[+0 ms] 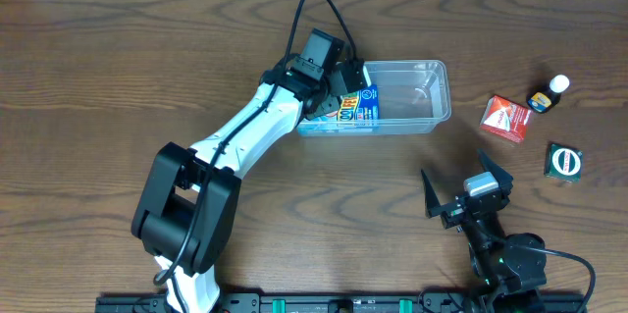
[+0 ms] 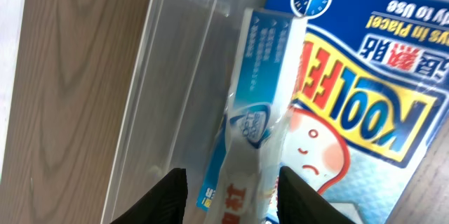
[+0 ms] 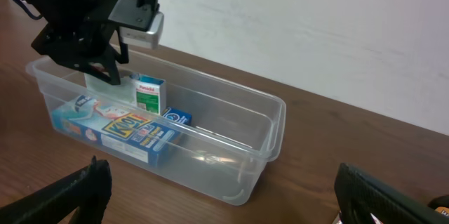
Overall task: Pack container
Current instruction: 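Lower the white box into the container and release it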
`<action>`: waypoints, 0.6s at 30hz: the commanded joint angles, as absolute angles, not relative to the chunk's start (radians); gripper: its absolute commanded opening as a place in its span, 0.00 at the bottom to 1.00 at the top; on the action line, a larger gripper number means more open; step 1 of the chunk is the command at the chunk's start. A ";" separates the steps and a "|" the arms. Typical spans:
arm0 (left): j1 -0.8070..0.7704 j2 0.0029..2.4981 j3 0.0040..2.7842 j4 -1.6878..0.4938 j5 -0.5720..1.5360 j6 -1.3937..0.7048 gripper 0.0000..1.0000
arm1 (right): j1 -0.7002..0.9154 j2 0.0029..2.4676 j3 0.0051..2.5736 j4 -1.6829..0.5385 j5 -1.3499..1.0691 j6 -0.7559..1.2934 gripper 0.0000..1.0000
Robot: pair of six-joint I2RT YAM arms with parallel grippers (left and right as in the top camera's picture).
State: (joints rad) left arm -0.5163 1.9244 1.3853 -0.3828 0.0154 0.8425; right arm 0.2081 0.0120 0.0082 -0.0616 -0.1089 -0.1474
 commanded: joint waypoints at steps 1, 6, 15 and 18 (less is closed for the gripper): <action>-0.509 1.938 1.393 -0.389 0.015 0.845 0.42 | 0.210 0.007 0.006 -0.064 -0.117 -0.162 0.99; -0.512 1.938 1.393 -0.407 0.015 0.845 0.34 | 0.210 0.007 0.006 -0.064 -0.117 -0.162 0.99; -0.512 1.875 1.393 -0.429 0.015 0.844 0.13 | 0.210 0.007 0.006 -0.064 -0.117 -0.162 0.99; -0.512 1.860 1.393 -0.436 0.015 0.831 0.12 | 0.210 0.007 0.006 -0.064 -0.117 -0.162 0.99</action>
